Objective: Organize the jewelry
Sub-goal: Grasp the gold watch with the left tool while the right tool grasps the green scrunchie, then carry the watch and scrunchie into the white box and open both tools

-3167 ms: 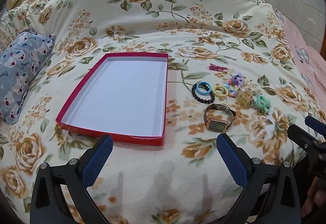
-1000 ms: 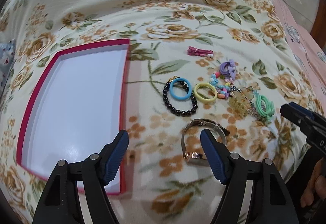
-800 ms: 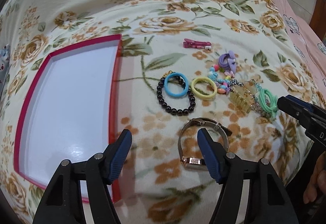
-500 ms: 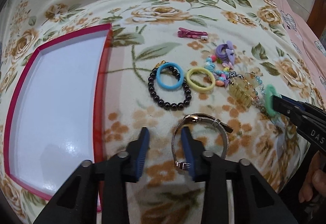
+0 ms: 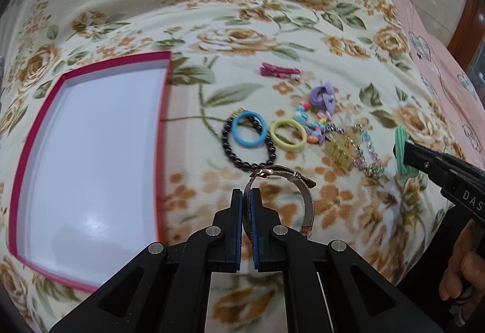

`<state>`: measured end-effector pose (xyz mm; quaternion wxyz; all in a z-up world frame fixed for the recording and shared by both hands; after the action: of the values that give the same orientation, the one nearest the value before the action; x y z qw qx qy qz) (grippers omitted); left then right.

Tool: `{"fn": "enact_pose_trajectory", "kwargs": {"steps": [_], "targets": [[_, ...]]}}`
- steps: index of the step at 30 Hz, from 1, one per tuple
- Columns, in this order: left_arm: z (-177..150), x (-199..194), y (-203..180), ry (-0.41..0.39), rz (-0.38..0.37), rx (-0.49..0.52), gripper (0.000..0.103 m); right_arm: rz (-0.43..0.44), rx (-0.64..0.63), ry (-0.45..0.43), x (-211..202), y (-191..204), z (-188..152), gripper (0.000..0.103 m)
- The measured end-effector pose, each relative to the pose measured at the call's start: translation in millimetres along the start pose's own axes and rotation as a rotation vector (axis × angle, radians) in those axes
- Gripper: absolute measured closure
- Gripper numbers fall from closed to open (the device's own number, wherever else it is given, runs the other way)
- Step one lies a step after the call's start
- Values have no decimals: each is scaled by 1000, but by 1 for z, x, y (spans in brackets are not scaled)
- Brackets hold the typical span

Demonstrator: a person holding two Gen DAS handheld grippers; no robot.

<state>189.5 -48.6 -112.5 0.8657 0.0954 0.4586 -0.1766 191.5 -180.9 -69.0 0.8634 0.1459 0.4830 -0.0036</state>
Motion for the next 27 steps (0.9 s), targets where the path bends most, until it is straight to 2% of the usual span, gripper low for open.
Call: {"fn": "enact_pose_trajectory", "kwargs": {"steps": [6, 15, 20, 27], "targets": [[-7, -29, 26, -35, 30, -63, 99, 63, -37, 14, 3, 33, -2, 89], [-30, -69, 77, -73, 96, -172, 99, 201, -133, 62, 18, 117, -16, 89], [-44, -77, 107, -69, 132, -242, 99, 275, -214, 124, 37, 175, -36, 89], [-60, -76, 147, -59, 160, -331, 99, 322, -281, 199, 66, 226, -55, 89]]}}
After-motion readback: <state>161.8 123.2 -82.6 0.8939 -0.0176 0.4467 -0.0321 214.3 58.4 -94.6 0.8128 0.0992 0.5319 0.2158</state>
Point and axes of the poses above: each gripper's, at about its wrist camera, not at the fingertips, and x roughly the way its jaws point, y to its left, z to its top, the point moved 10 cm from there along x, roughly the way its jaws point, and after that the axes turned 13 degrees about x, right-handed, at the moved point
